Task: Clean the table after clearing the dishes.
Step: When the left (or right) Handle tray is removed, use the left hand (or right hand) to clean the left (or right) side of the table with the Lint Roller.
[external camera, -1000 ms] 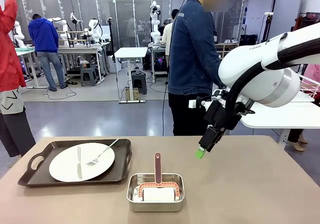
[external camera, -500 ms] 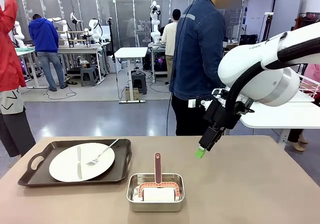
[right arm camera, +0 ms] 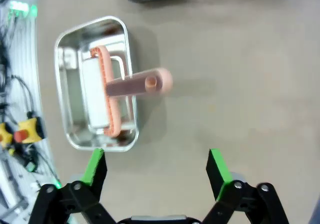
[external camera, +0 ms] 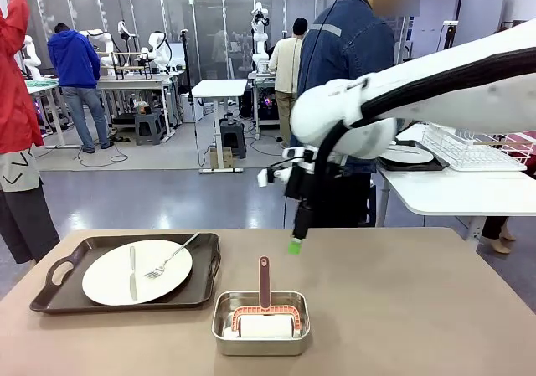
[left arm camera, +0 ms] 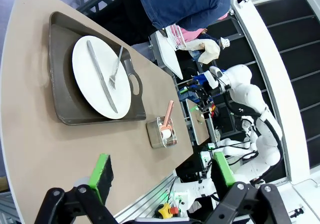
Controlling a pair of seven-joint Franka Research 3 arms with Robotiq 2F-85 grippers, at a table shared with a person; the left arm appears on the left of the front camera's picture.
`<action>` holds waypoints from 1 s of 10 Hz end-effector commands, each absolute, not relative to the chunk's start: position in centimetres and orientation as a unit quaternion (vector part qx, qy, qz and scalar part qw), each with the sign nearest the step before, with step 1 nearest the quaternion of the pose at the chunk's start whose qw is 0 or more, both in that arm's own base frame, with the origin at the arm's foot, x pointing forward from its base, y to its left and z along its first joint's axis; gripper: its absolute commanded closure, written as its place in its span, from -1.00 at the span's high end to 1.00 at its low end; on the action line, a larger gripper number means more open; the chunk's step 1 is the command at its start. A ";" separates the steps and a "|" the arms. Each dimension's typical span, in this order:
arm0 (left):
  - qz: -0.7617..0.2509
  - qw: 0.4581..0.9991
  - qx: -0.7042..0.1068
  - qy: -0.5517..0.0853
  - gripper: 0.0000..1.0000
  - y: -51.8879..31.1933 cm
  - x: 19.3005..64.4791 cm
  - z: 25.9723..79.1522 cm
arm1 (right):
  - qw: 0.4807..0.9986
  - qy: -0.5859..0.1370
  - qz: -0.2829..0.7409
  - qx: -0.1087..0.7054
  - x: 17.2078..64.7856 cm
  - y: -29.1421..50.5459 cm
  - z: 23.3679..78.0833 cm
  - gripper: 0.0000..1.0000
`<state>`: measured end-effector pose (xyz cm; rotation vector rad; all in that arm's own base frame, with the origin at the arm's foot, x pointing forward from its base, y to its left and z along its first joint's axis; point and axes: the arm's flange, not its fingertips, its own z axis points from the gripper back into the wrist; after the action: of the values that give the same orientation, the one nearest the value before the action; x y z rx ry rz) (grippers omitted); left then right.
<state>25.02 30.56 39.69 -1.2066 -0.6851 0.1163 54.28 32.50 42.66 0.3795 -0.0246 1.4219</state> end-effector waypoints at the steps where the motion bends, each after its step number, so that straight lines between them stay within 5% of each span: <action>1: 0.053 0.766 -0.557 -0.318 1.00 30.7 24.7 39.8 | 0.688 0.023 0.703 0.178 56.6 35.2 42.1 1.00; 10: 0.053 0.766 -0.557 -0.318 1.00 30.7 24.7 39.8 | 0.618 0.219 0.720 0.229 60.2 42.9 38.5 1.00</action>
<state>25.01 30.57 39.68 -1.2066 -0.6852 0.1164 57.40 40.21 37.28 0.5391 0.4318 1.6720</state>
